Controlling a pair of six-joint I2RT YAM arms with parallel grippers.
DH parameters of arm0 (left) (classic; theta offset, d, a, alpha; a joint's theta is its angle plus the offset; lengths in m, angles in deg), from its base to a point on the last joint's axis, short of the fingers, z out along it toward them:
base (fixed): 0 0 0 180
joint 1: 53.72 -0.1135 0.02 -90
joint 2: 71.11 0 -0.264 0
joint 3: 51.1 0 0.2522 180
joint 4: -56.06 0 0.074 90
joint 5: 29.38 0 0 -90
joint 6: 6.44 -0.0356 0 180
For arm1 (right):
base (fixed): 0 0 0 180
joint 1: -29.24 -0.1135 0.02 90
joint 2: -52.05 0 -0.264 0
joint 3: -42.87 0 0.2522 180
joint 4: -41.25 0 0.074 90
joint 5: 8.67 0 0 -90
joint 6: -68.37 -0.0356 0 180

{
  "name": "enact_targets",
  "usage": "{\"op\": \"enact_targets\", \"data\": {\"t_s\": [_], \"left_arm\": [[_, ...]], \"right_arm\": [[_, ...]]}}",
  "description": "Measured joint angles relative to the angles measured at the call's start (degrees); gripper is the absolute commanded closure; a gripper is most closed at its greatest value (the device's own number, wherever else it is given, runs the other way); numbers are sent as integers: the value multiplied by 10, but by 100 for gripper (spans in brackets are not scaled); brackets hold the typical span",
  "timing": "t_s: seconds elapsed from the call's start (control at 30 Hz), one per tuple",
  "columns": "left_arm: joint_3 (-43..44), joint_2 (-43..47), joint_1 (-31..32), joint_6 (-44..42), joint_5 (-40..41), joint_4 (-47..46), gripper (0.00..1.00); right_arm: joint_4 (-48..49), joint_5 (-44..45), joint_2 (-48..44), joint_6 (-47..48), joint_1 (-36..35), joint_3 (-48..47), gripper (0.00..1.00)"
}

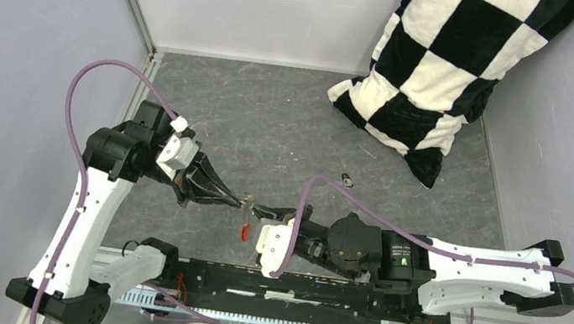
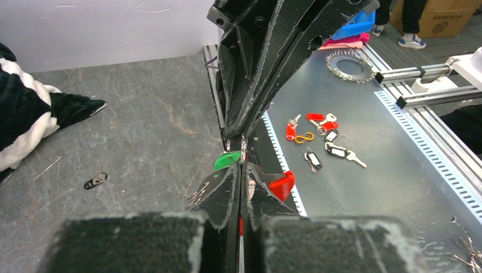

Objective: Put the keys on the keyring

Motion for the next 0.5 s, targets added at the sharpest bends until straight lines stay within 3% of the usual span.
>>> {"op": "enact_targets", "data": {"t_s": [0.5], "left_arm": [[0,0,-6,0,0,0,98]], "right_arm": [[0,-10,0,-2,-2,1,100]]}}
